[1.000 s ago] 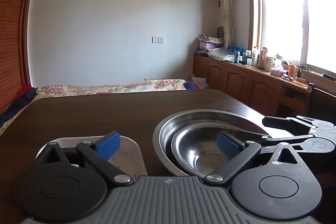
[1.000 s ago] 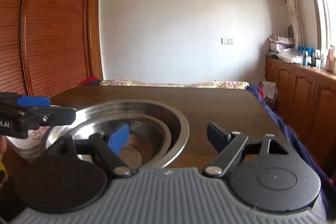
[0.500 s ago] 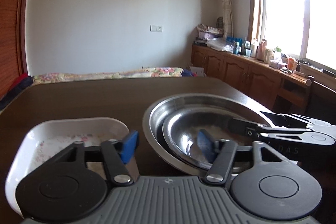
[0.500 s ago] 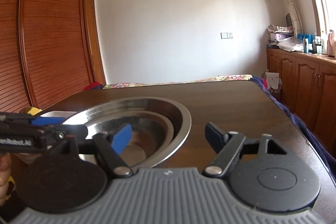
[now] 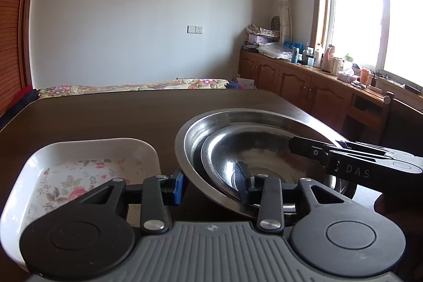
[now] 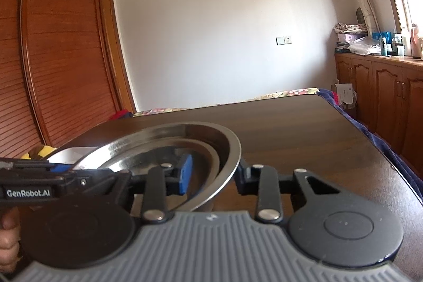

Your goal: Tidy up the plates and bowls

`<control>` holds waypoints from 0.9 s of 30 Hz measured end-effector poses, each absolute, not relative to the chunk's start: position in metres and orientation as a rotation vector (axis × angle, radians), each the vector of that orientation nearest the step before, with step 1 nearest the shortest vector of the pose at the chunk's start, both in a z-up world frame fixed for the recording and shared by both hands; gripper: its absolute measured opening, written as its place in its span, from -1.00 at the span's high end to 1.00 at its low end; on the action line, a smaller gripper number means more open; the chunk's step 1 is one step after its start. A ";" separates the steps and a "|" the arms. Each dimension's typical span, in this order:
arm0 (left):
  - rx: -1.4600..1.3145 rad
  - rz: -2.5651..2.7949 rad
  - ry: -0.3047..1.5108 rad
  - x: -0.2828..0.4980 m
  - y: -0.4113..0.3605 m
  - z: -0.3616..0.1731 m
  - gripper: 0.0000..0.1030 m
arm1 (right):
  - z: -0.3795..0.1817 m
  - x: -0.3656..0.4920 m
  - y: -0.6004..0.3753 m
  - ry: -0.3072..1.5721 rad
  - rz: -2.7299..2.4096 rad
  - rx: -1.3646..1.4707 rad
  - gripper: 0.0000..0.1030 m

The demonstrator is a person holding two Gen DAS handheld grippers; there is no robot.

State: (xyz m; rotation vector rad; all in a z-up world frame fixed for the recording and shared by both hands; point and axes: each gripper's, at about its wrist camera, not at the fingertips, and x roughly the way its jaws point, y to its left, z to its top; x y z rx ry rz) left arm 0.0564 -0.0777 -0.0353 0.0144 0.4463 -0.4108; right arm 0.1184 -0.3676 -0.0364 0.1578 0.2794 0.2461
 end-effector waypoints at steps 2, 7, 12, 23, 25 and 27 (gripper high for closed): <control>0.017 -0.408 0.444 0.054 -0.078 -0.035 0.22 | -0.037 0.116 -0.368 0.275 0.243 0.171 0.39; 0.015 -0.412 0.440 0.051 -0.073 -0.033 0.24 | -0.038 0.116 -0.373 0.276 0.249 0.195 0.45; 0.018 -0.414 0.420 0.048 -0.073 -0.027 0.24 | -0.031 0.110 -0.373 0.257 0.252 0.201 0.46; 0.014 -0.411 0.385 0.043 -0.066 -0.012 0.24 | -0.017 0.109 -0.364 0.230 0.261 0.146 0.46; 0.016 -0.412 0.386 0.043 -0.065 -0.011 0.24 | -0.016 0.110 -0.363 0.231 0.264 0.143 0.46; 0.014 -0.413 0.385 0.042 -0.062 -0.009 0.24 | -0.014 0.111 -0.362 0.230 0.269 0.136 0.46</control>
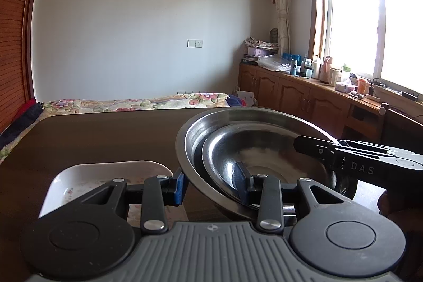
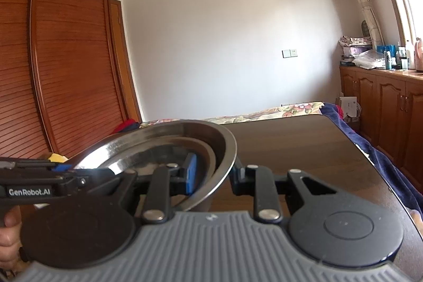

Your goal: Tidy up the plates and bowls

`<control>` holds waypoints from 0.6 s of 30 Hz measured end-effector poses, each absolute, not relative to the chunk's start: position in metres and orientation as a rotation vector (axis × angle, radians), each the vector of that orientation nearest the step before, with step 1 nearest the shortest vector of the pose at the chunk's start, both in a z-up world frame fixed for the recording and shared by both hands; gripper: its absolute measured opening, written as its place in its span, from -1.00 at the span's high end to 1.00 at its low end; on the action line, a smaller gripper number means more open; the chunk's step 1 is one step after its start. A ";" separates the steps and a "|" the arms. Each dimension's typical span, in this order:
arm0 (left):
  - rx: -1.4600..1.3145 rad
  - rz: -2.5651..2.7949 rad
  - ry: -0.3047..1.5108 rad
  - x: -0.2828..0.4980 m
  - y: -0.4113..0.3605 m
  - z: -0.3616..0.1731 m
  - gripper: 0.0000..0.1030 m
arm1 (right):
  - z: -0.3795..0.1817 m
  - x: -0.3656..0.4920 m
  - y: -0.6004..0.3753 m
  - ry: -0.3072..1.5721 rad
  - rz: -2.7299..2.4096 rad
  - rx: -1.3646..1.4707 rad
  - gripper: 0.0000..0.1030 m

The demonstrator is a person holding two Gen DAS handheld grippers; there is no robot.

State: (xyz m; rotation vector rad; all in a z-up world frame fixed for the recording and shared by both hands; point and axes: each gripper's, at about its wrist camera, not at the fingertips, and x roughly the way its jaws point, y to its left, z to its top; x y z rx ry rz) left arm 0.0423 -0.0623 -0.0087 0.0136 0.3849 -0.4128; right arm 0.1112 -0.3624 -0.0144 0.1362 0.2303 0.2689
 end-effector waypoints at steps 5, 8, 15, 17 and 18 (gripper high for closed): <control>0.010 -0.400 0.368 0.038 -0.054 -0.003 0.24 | -0.010 0.112 -0.357 0.223 0.292 0.133 0.46; 0.007 -0.389 0.359 0.037 -0.047 0.002 0.24 | -0.007 0.112 -0.351 0.219 0.307 0.129 0.46; 0.010 -0.358 0.345 0.032 -0.028 0.011 0.24 | -0.001 0.112 -0.334 0.209 0.343 0.105 0.46; 0.009 -0.349 0.342 0.032 -0.023 0.013 0.24 | 0.000 0.113 -0.329 0.210 0.356 0.105 0.46; 0.009 -0.344 0.342 0.031 -0.021 0.013 0.24 | 0.001 0.114 -0.327 0.213 0.362 0.105 0.46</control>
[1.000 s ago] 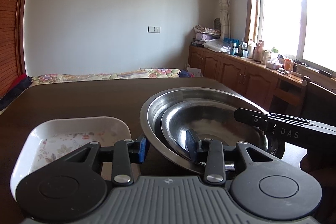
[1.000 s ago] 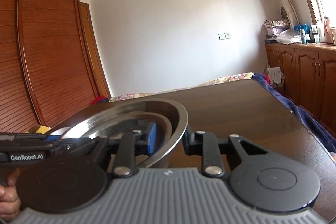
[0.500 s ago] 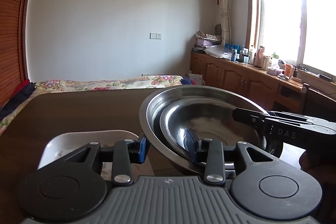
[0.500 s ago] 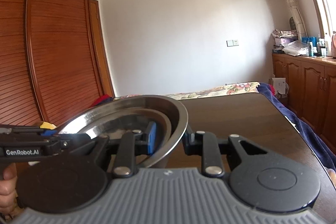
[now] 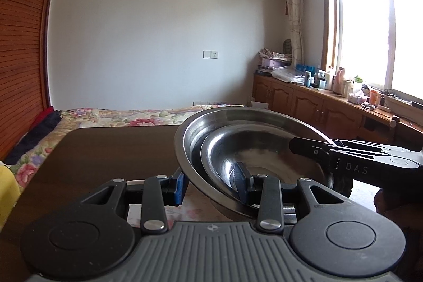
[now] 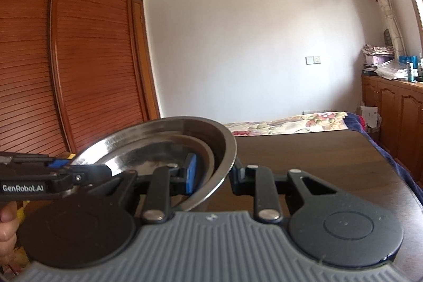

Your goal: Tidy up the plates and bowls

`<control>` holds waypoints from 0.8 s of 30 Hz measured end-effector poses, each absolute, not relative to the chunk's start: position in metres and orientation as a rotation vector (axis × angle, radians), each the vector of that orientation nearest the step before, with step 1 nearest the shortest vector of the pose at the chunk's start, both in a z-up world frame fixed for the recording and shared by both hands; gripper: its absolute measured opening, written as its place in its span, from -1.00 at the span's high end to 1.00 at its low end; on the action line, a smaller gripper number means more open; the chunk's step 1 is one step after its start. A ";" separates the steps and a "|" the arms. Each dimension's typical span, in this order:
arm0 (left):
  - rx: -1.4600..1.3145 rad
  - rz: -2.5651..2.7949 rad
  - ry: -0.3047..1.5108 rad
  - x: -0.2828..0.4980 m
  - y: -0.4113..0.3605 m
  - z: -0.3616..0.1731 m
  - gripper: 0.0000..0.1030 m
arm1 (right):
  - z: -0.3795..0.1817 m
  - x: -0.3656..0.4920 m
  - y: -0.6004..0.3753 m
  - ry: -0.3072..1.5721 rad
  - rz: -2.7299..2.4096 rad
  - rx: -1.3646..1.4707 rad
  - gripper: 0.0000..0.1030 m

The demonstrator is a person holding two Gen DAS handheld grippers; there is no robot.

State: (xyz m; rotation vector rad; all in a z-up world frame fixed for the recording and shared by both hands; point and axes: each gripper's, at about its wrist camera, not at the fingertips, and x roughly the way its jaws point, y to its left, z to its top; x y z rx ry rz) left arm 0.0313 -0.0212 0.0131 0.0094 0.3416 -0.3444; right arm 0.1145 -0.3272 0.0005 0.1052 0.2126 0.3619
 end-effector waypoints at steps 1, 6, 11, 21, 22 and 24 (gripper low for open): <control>0.008 -0.338 0.341 0.031 -0.019 0.014 0.24 | 0.001 0.115 -0.324 0.215 0.369 0.105 0.46; 0.003 -0.314 0.340 0.028 -0.005 0.016 0.24 | 0.000 0.118 -0.311 0.228 0.397 0.091 0.46; -0.005 -0.285 0.349 0.027 0.005 0.014 0.24 | 0.000 0.119 -0.298 0.242 0.422 0.082 0.46; -0.026 -0.230 0.385 0.031 0.026 0.001 0.24 | -0.008 0.122 -0.276 0.282 0.458 0.048 0.45; -0.030 -0.225 0.388 0.032 0.026 0.001 0.24 | -0.010 0.122 -0.274 0.287 0.460 0.043 0.45; -0.034 -0.218 0.394 0.033 0.029 -0.001 0.24 | -0.012 0.123 -0.271 0.295 0.463 0.034 0.45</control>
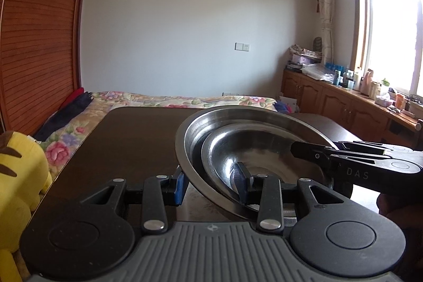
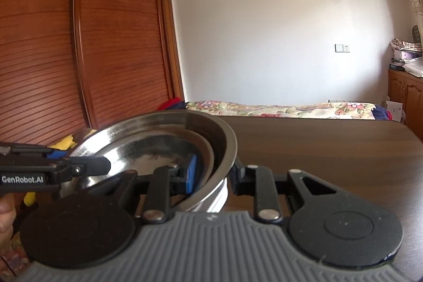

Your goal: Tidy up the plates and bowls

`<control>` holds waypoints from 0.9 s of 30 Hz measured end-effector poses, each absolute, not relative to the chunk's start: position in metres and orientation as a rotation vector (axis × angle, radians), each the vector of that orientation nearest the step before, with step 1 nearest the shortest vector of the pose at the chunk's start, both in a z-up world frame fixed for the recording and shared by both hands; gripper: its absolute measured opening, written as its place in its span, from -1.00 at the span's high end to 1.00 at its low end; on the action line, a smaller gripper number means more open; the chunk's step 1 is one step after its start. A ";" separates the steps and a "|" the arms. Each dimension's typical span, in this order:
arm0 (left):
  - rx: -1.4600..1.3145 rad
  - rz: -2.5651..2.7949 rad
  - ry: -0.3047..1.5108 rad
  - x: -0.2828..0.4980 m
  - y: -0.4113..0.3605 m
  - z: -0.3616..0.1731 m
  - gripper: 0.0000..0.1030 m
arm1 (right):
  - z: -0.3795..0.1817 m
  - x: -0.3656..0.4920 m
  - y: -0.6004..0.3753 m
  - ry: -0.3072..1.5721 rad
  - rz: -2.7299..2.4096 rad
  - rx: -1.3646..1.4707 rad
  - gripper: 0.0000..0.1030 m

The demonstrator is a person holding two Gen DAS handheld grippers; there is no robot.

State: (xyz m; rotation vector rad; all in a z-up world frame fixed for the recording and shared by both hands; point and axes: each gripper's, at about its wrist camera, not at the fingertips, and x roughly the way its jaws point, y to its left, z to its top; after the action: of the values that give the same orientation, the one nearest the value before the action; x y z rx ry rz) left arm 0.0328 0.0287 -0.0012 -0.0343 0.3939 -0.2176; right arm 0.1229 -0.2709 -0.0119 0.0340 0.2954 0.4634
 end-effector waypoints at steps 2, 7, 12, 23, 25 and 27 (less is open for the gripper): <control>-0.040 -0.214 0.400 0.033 0.031 -0.004 0.24 | -0.014 0.123 -0.269 0.306 0.466 0.029 0.45; -0.043 -0.213 0.416 0.033 0.032 -0.010 0.24 | -0.015 0.125 -0.265 0.324 0.467 0.027 0.46; -0.050 -0.209 0.421 0.033 0.035 -0.012 0.24 | -0.016 0.127 -0.262 0.335 0.470 0.029 0.45; -0.044 -0.207 0.425 0.035 0.034 -0.012 0.21 | -0.014 0.131 -0.258 0.354 0.486 0.037 0.37; -0.039 -0.208 0.425 0.035 0.034 -0.012 0.15 | -0.015 0.130 -0.258 0.355 0.490 0.034 0.34; -0.031 -0.202 0.423 0.034 0.033 -0.012 -0.03 | -0.014 0.129 -0.258 0.361 0.493 0.029 0.30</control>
State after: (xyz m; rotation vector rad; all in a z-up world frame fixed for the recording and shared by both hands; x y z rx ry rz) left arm 0.0341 0.0335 -0.0124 -0.0315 0.4227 -0.2024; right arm 0.1288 -0.2578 -0.0140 0.0294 0.3614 0.4934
